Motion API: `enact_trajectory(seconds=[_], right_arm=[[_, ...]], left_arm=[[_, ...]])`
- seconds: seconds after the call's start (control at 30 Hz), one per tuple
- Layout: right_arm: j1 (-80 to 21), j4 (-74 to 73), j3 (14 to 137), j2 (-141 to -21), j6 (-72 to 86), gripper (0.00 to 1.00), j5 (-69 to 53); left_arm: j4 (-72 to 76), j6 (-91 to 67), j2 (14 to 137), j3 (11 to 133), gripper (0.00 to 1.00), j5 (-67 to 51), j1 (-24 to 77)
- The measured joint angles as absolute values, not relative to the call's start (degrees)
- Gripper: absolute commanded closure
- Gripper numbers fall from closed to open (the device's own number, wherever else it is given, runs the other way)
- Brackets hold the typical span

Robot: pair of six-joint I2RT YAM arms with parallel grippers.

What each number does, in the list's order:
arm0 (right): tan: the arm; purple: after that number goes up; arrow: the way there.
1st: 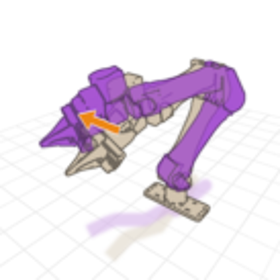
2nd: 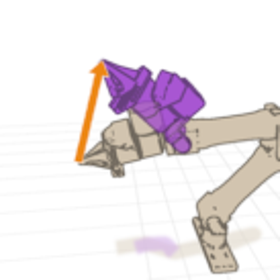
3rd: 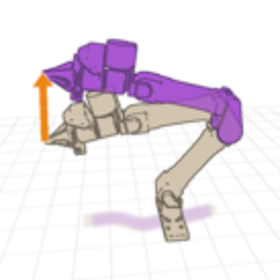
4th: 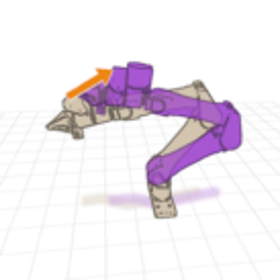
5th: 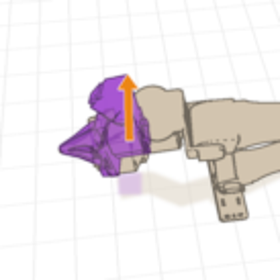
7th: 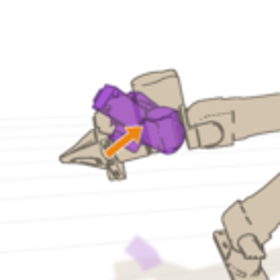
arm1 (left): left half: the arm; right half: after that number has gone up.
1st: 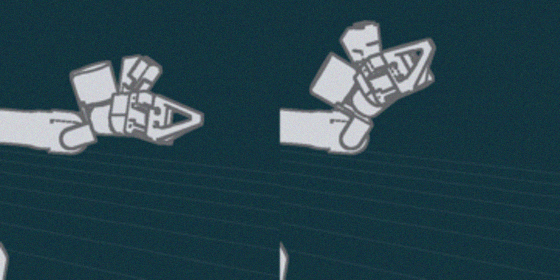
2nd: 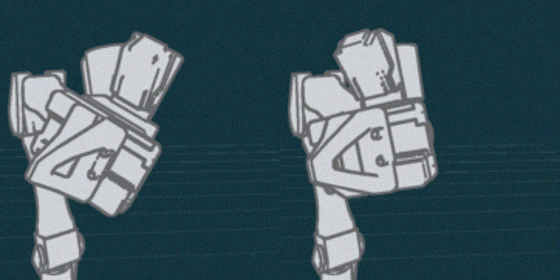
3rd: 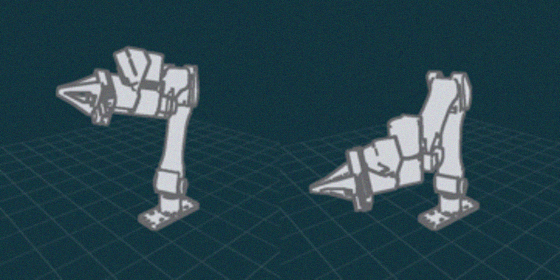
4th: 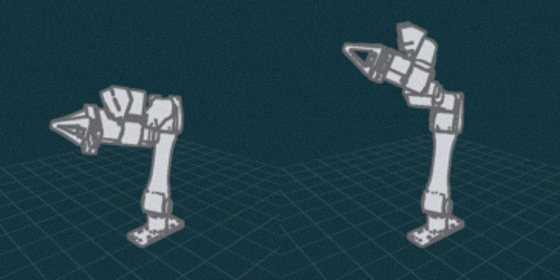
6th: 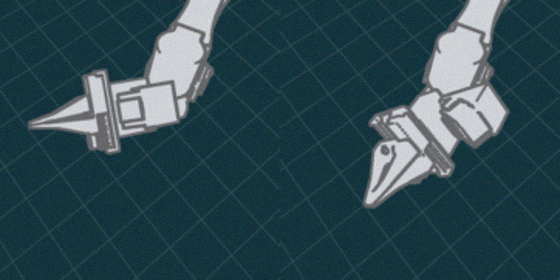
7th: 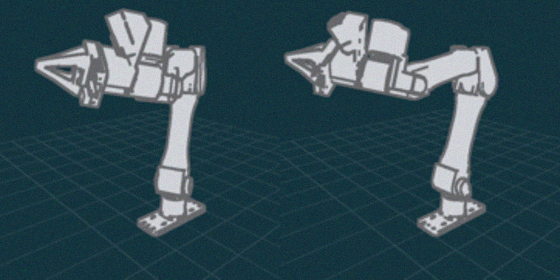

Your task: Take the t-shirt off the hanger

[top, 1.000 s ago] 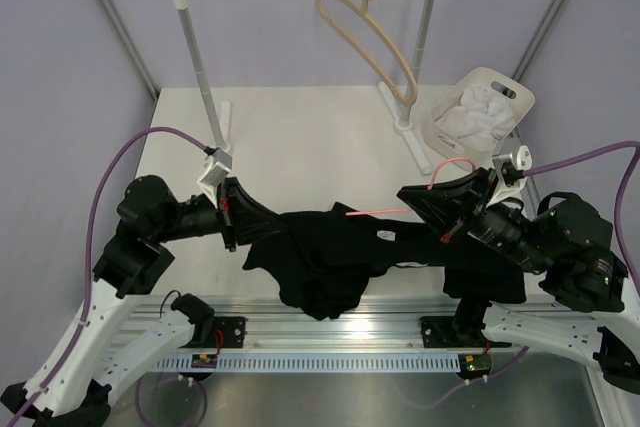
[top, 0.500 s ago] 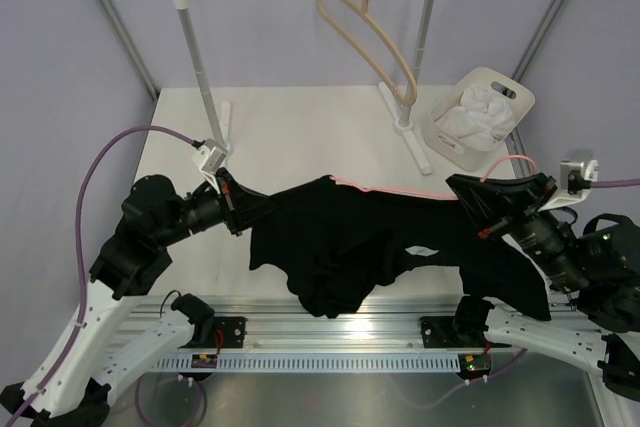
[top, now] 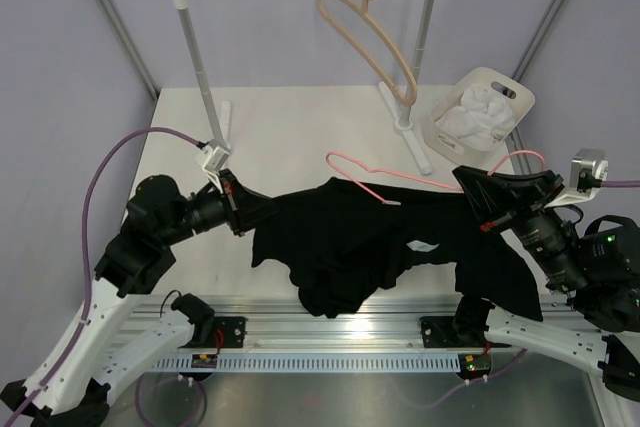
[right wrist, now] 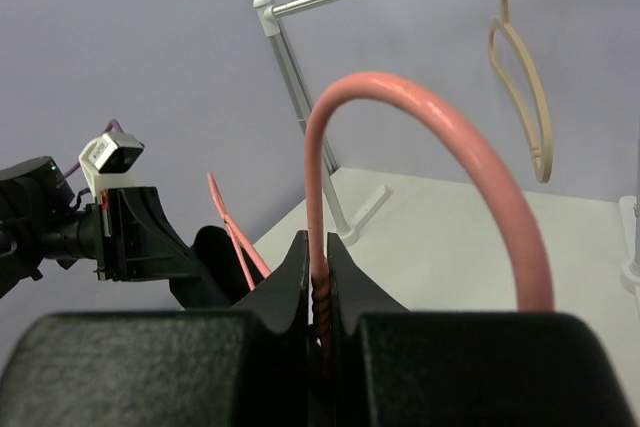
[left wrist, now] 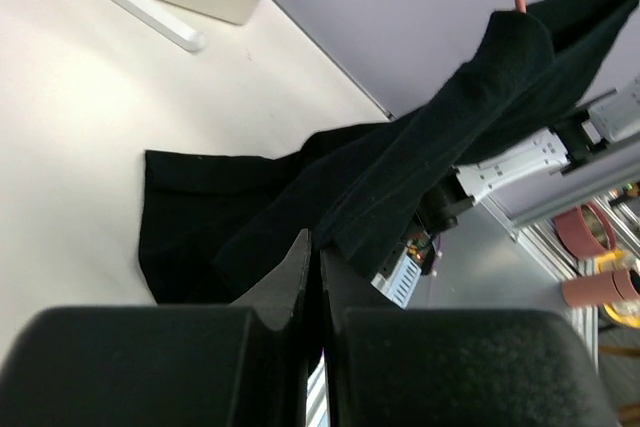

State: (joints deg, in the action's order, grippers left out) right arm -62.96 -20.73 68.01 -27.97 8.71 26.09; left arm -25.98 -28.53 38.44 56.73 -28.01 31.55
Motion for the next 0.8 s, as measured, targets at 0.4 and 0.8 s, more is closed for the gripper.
enact_trajectory(seconds=[0.4, 0.8], right_arm=[[-62.94, -18.70, 70.08, -40.45, 5.65, 1.00, 22.13], [-62.94, -22.87, 70.76, -54.17, 4.97, 1.00, 6.96]], left_arm=[[-27.18, -22.22, 40.07, 57.98, 0.01, -35.79, 30.98], [-28.95, -15.20, 43.64, 66.72, 0.04, -41.58, 30.98]])
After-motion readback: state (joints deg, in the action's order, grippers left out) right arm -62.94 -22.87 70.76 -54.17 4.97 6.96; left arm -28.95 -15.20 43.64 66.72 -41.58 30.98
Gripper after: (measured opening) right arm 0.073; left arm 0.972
